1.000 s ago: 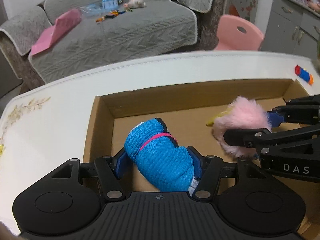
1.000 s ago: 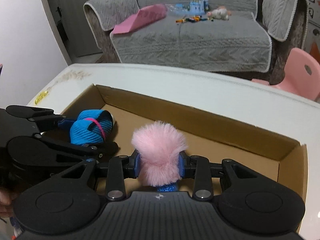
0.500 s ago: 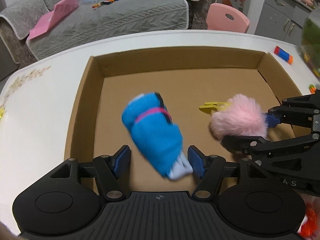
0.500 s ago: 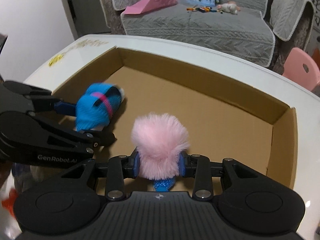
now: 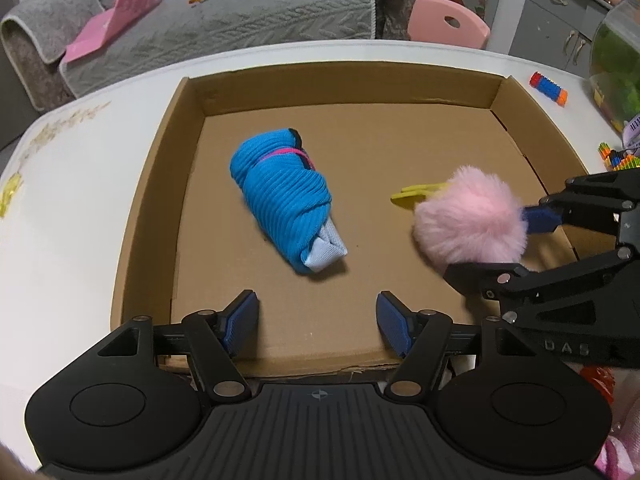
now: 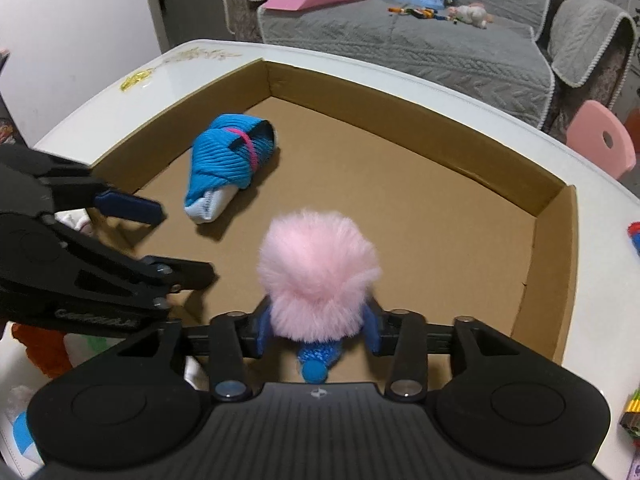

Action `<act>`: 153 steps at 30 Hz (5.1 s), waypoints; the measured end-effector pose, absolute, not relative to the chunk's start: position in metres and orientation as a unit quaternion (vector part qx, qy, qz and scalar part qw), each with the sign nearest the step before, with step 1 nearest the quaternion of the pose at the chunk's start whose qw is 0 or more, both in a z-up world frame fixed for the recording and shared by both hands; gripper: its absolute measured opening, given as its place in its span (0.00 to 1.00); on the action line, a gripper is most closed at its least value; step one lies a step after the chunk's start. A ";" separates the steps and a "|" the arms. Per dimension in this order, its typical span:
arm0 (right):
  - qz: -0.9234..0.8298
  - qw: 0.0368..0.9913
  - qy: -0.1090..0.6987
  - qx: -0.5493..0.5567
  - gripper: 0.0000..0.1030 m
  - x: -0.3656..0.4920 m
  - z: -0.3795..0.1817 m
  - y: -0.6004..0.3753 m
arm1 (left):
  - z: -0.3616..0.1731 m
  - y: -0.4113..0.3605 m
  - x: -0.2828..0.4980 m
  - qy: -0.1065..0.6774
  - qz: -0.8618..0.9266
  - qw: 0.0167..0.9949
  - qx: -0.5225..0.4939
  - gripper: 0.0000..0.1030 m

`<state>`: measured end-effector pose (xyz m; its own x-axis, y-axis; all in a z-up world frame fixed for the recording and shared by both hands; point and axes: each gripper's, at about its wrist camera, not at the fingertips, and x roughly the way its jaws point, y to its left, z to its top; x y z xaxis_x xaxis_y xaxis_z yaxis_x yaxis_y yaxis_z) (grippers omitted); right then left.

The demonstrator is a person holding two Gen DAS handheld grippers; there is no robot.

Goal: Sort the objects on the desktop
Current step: 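Open both tools to drop the blue sock and pink pom-pom into the tray, then grasp the white sock with black band with the left tool while the right tool grasps the white knit sock, then lift both held socks and carry them over the cardboard tray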

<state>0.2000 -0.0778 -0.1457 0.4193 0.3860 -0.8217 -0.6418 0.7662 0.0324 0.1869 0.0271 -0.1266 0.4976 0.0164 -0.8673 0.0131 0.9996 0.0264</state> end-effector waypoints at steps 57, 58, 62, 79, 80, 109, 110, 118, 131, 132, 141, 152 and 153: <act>0.320 0.869 0.357 0.121 0.77 0.093 -0.175 -0.213 | -0.150 0.125 0.001 0.380 0.120 0.917 0.012 1.00; 0.320 0.868 0.357 0.124 0.75 0.095 -0.175 -0.215 | -0.150 0.126 -0.001 0.379 0.120 0.918 0.014 1.00; 0.320 0.868 0.355 0.133 0.73 0.093 -0.172 -0.220 | -0.150 0.119 0.000 0.371 0.124 0.920 0.035 0.99; 0.257 0.909 0.323 0.055 0.72 0.089 -0.167 -0.214 | -0.148 0.099 0.001 0.352 0.099 0.927 0.084 0.51; 0.257 0.909 0.324 0.053 0.73 0.090 -0.168 -0.214 | -0.149 0.098 0.000 0.352 0.099 0.927 0.088 0.46; 0.252 0.906 0.340 0.020 0.72 0.092 -0.173 -0.210 | -0.152 0.090 -0.001 0.347 0.111 0.923 0.125 0.26; 0.252 0.906 0.338 0.025 0.71 0.092 -0.173 -0.211 | -0.151 0.090 -0.001 0.345 0.113 0.923 0.127 0.26; 0.256 0.916 0.306 0.031 0.69 0.087 -0.164 -0.212 | -0.145 0.090 -0.003 0.322 0.134 0.927 0.135 0.26; 0.241 0.964 0.100 -0.045 0.69 0.048 -0.127 -0.196 | -0.112 0.080 0.005 0.260 0.138 0.948 0.124 0.26; 0.241 0.965 0.092 -0.052 0.69 0.048 -0.126 -0.194 | -0.107 0.079 0.009 0.255 0.136 0.950 0.119 0.26; 0.272 0.958 0.089 -0.033 0.69 0.086 -0.105 -0.179 | -0.075 0.066 0.064 0.225 0.105 0.966 0.077 0.26; 0.291 0.954 0.075 -0.018 0.69 0.131 -0.081 -0.160 | -0.073 0.067 0.126 0.226 0.079 0.970 0.035 0.26; 0.294 0.953 0.075 -0.021 0.69 0.136 -0.081 -0.157 | -0.074 0.067 0.132 0.225 0.077 0.971 0.035 0.26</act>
<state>0.1357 -0.1566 -0.0808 0.8161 0.5565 -0.1559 -0.5628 0.8266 0.0047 0.1317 0.0666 -0.0739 0.8865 0.1645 -0.4324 -0.1333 0.9858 0.1016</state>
